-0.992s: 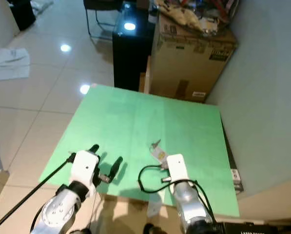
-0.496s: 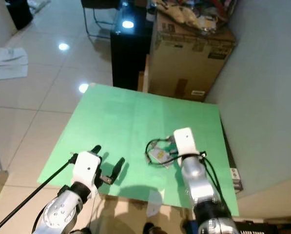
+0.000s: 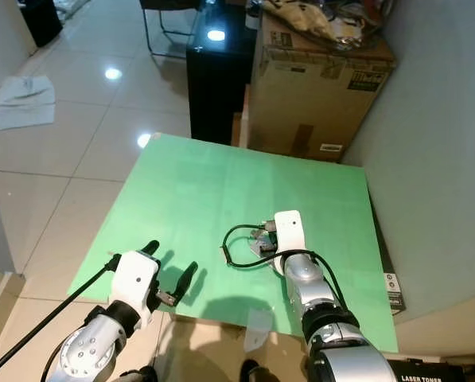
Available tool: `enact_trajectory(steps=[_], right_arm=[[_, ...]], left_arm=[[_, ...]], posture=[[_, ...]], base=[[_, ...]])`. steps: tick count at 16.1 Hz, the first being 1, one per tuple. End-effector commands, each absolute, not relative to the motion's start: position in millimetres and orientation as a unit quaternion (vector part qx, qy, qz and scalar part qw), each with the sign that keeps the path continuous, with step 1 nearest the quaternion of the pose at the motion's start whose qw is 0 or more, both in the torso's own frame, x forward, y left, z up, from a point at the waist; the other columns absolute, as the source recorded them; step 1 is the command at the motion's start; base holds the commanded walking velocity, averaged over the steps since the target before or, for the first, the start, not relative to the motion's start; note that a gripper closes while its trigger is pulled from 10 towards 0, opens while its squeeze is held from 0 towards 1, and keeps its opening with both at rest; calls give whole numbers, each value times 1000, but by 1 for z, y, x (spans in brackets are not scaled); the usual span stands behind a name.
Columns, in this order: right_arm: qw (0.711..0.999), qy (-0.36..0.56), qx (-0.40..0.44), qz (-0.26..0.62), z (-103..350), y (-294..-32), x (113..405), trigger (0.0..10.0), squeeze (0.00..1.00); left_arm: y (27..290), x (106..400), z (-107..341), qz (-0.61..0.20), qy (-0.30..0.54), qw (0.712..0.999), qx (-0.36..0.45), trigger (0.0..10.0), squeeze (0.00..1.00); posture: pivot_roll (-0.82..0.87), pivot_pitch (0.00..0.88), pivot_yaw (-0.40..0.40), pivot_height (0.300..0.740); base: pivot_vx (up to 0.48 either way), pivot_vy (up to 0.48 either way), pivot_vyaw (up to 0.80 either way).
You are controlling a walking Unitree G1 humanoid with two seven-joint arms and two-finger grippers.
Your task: Hang keys on a hook
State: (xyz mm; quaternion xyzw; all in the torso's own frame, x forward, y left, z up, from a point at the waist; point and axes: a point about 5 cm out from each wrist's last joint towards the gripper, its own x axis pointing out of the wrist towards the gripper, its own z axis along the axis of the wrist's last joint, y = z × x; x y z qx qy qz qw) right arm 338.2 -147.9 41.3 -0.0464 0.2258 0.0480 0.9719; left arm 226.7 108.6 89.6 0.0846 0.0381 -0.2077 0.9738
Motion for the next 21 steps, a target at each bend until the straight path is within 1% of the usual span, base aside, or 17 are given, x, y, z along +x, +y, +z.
enact_trajectory(steps=[1, 5, 7, 12, 16, 17, 19, 21], right_arm=[[968, 245, -26, 40, 34, -152, 334, 10000, 0], [962, 266, -14, 61, 19, -143, 322, 10000, 0], [958, 276, -16, 78, 8, -137, 311, 10000, 0], [957, 271, -56, 92, -6, -143, 288, 10000, 0], [961, 250, -74, 97, 2, -135, 268, 10000, 0], [963, 244, -65, 97, 6, -132, 264, 10000, 0], [965, 237, -59, 92, 12, -128, 261, 10000, 0], [971, 217, -76, 61, 25, -134, 267, 10000, 0]], left_arm=[[107, 223, 90, -214, 42, 972, 86, 10000, 0], [105, 222, 89, -216, 44, 972, 86, 10000, 0], [104, 223, 89, -217, 44, 971, 85, 10000, 0], [105, 223, 90, -214, 43, 972, 84, 10000, 0], [104, 224, 92, -217, 40, 972, 81, 10000, 0], [103, 224, 92, -219, 40, 972, 79, 10000, 0], [103, 224, 91, -221, 41, 971, 76, 10000, 0], [101, 226, 92, -222, 38, 971, 75, 10000, 0]], posture=[[59, 251, -53, 740], [42, 244, -63, 740], [35, 242, -67, 740], [26, 241, -72, 740], [11, 236, -69, 740], [11, 236, -69, 740], [3, 232, -67, 740], [3, 231, -67, 740]], base=[[0, 0, 0], [0, 0, 0], [0, 0, 0], [0, 0, 0], [0, 0, 0], [0, 0, 0], [0, 0, 0], [0, 0, 0]])
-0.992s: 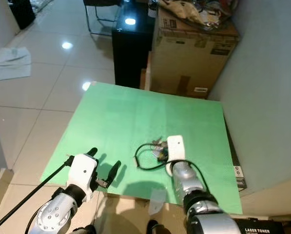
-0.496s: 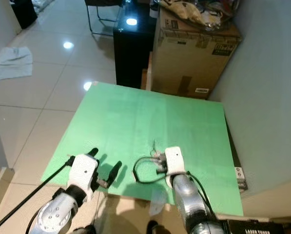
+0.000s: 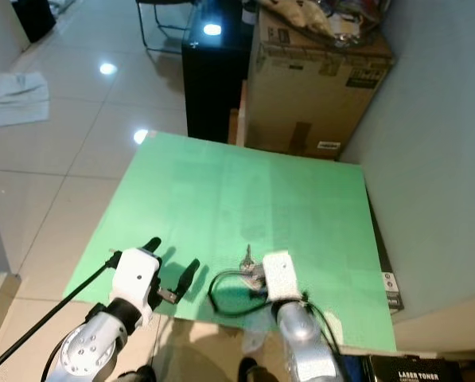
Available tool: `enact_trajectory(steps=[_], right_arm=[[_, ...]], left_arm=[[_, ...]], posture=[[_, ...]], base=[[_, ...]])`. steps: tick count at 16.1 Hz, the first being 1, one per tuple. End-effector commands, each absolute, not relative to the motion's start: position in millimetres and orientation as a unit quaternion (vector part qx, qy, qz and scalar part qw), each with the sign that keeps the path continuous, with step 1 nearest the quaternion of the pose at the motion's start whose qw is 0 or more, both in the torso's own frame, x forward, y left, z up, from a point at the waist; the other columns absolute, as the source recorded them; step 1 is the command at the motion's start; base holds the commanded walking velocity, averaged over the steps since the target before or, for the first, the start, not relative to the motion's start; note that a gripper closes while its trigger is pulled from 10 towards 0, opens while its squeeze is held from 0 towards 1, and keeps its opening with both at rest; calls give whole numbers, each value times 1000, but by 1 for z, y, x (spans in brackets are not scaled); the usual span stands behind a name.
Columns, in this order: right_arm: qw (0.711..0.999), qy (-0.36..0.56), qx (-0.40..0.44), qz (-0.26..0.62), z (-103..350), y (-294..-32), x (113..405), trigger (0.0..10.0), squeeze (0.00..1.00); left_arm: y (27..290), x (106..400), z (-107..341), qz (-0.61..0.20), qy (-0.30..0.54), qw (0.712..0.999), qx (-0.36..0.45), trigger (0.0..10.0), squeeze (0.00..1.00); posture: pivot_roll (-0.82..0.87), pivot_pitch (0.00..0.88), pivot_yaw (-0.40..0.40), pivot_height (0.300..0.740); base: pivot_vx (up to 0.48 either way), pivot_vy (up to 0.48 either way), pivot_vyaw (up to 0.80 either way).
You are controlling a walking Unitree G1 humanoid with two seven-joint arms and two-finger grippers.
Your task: Hang keys on a hook
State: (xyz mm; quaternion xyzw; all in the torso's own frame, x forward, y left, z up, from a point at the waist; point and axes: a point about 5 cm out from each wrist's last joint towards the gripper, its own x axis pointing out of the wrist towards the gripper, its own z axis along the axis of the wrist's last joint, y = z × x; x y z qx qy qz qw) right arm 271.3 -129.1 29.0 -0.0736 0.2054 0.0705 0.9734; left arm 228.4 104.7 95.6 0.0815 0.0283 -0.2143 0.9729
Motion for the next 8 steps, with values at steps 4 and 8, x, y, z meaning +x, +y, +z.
enact_trajectory(steps=[4, 8], right_arm=[[985, 134, -107, 28, 60, -145, 287, 10000, 1000], [984, 163, -41, 67, 56, -130, 310, 10000, 1000]], left_arm=[[101, 228, 94, -218, 33, 973, 73, 10000, 0], [100, 231, 91, -217, 38, 973, 73, 10000, 0]], posture=[[3, 228, -68, 740], [-5, 229, -62, 740]], base=[[0, 0, 0], [0, 0, 0]])
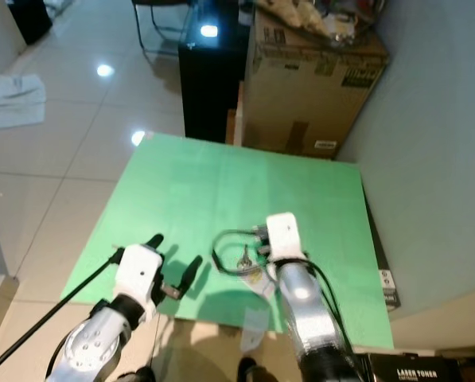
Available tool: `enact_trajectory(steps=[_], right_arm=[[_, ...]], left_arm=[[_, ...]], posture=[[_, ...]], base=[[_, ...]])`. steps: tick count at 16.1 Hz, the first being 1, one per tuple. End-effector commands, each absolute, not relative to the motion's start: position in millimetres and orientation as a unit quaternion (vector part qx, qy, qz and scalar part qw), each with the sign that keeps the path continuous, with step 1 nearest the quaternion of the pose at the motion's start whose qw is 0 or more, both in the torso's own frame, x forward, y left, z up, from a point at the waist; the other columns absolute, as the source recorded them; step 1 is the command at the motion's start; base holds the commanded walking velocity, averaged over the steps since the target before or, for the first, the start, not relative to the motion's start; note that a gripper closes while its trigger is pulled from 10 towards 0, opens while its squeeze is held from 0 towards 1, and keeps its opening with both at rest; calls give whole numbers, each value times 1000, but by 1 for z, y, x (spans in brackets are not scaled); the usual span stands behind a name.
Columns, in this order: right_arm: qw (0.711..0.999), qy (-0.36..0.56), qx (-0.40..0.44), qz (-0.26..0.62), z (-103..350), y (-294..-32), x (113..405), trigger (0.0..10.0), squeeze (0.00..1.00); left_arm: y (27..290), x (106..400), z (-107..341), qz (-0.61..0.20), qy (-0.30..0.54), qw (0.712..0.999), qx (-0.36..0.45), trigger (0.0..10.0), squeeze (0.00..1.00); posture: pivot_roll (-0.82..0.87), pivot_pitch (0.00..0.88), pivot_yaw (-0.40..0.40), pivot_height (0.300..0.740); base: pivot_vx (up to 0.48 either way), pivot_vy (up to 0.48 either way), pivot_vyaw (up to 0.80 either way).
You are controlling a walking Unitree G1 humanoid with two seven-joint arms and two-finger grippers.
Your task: Hang keys on a hook
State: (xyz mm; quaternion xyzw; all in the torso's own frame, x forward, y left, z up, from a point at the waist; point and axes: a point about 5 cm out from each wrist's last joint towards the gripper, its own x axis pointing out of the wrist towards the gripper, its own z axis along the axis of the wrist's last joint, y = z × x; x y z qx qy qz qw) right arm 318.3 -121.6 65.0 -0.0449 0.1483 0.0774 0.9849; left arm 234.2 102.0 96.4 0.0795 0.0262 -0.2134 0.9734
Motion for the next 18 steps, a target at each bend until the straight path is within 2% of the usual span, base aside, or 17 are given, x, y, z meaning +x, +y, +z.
enact_trajectory(steps=[1, 8, 9, 18], right_arm=[[982, 168, -20, 80, 58, -121, 320, 10000, 1000], [984, 158, -28, 80, 62, -116, 334, 10000, 1000], [984, 158, -26, 80, 60, -115, 333, 10000, 1000], [985, 154, -17, 82, 58, -105, 334, 10000, 1000]], left_arm=[[100, 234, 91, -217, 37, 972, 82, 10000, 0], [110, 240, 94, -201, 32, 975, 87, 10000, 0], [109, 241, 95, -209, 32, 975, 67, 10000, 0], [108, 244, 95, -212, 32, 974, 66, 10000, 0]], posture=[[4, 227, -61, 740], [14, 225, -64, 740], [8, 224, -62, 740], [11, 214, -57, 740]], base=[[0, 0, 0], [0, 0, 0], [0, 0, 0], [0, 473, 0]])
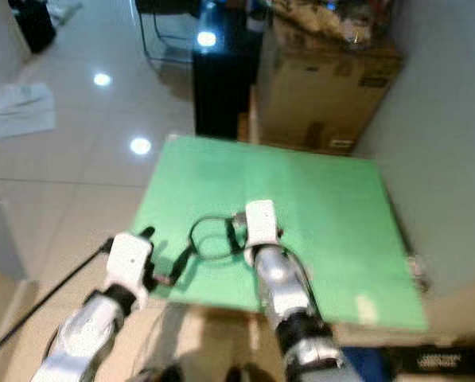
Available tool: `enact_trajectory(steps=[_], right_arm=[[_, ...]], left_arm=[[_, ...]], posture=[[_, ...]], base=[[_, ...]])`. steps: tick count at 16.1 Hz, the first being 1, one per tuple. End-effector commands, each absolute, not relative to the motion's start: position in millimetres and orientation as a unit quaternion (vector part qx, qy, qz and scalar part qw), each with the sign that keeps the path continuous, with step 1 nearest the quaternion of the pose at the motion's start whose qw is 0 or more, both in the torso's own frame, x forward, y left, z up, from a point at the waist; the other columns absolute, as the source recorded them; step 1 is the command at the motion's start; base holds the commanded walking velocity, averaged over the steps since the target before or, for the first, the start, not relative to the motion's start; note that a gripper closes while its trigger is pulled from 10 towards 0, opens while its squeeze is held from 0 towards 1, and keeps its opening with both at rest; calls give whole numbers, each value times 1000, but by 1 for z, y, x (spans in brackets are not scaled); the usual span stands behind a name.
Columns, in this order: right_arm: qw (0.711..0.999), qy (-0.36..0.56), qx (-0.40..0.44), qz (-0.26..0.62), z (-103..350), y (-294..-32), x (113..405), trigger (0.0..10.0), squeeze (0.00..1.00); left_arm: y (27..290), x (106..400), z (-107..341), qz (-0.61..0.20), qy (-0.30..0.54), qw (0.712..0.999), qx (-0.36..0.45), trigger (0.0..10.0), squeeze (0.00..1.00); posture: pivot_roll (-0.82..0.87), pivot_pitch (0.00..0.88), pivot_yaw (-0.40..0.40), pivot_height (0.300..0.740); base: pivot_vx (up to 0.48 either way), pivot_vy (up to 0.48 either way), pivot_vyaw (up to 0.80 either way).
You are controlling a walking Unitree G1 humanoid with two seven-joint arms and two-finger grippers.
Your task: Hang keys on a hook
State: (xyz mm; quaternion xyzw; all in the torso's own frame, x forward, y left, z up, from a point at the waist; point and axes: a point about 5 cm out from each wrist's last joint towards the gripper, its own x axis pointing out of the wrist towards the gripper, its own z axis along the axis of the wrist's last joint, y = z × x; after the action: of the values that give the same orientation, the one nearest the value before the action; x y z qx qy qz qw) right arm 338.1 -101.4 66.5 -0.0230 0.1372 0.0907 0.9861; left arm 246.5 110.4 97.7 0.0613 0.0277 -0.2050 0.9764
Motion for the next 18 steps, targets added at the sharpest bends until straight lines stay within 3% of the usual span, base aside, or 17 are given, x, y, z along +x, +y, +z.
enact_trajectory(steps=[1, 5, 6, 7, 13, 16, 18], right_arm=[[984, 157, -17, 76, 56, -108, 333, 10000, 1000], [984, 171, -21, 46, 46, -118, 329, 10000, 1000], [984, 173, -19, 40, 44, -121, 328, 10000, 725], [984, 175, -23, 28, 43, -125, 328, 10000, 0], [985, 168, -26, -17, 43, -140, 330, 10000, 0], [986, 161, -38, -26, 46, -146, 332, 10000, 0], [988, 146, -42, -25, 50, -146, 334, 10000, 0]], left_arm=[[107, 244, 94, -215, 34, 974, 68, 10000, 0], [110, 245, 94, -210, 36, 974, 72, 10000, 0], [110, 245, 93, -211, 36, 974, 74, 10000, 0], [109, 244, 93, -212, 36, 973, 78, 10000, 0], [108, 245, 94, -212, 34, 973, 83, 10000, 0], [106, 244, 94, -213, 31, 973, 89, 10000, 0], [104, 244, 98, -214, 19, 974, 77, 10000, 0]], posture=[[11, 212, -57, 740], [16, 206, -55, 740], [16, 206, -54, 740], [15, 207, -52, 740], [10, 214, -49, 740], [8, 214, -47, 740], [5, 214, -51, 740]], base=[[0, 0, -775], [0, 0, -378], [0, 0, 0], [0, 0, 0], [0, 0, -620], [0, 0, 0], [480, 0, 0]])
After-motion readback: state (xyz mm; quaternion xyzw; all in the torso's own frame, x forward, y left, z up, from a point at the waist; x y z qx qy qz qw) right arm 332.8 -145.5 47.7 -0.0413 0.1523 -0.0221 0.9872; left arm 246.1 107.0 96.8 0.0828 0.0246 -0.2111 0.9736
